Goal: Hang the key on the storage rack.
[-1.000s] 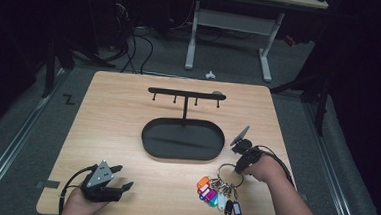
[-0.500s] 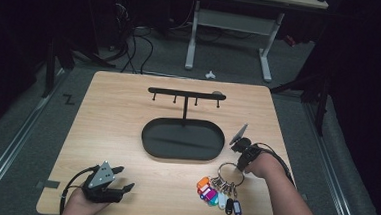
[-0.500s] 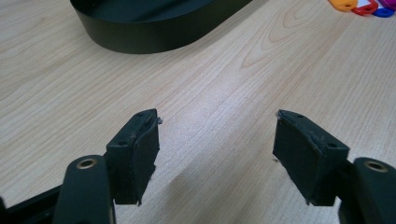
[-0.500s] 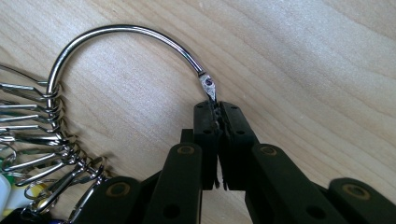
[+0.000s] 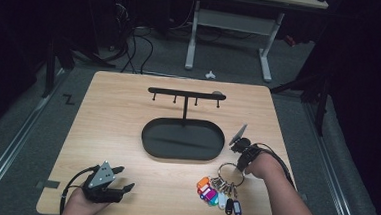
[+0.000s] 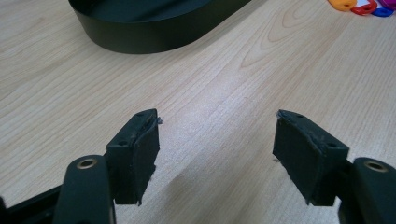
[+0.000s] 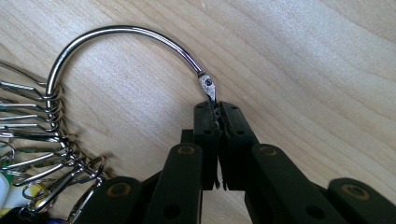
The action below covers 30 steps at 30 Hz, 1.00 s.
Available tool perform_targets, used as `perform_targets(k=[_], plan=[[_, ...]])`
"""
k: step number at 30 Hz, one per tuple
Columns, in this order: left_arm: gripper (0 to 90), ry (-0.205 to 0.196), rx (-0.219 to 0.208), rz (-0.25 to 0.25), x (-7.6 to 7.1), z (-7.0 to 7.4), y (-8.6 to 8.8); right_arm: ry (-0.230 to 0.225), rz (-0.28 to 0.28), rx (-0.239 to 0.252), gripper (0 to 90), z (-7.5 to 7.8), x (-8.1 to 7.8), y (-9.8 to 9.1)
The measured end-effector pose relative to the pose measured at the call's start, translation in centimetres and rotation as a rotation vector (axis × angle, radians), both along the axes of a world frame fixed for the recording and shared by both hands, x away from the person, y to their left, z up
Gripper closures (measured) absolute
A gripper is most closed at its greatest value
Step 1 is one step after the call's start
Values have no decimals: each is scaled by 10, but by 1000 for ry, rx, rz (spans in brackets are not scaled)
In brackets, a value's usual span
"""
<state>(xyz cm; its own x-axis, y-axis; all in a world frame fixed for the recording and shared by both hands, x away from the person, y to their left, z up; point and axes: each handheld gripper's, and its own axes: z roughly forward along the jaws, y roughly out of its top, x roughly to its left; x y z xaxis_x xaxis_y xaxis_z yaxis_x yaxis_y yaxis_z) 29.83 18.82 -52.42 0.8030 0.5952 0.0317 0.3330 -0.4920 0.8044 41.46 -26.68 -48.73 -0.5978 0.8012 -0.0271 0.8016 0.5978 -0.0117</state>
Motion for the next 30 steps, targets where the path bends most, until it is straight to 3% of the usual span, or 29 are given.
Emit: perform_targets(k=[6,7,14,16,17,18,19,25,30], plan=[[316,-4,-7,7,-1,0,1,-11,7,20,870,3,-5,0],[316,-1,-4,5,0,0,1,-23,10,55,871,11,-8,1],[316,-1,0,1,0,0,0,-96,34,103,873,51,-21,1],[316,-5,0,0,-1,0,1,-100,10,110,873,58,-25,3],[316,-2,-4,2,-1,0,1,-124,42,127,874,69,-28,3],[316,-2,-4,2,-1,0,1,-124,42,127,874,69,-28,3],[316,-1,-1,0,-1,0,0,-137,48,135,875,80,-32,6],[315,3,3,-5,-1,0,-1,-170,76,119,876,104,-38,10],[316,3,4,-5,-1,0,0,-178,79,101,875,115,-39,12]])
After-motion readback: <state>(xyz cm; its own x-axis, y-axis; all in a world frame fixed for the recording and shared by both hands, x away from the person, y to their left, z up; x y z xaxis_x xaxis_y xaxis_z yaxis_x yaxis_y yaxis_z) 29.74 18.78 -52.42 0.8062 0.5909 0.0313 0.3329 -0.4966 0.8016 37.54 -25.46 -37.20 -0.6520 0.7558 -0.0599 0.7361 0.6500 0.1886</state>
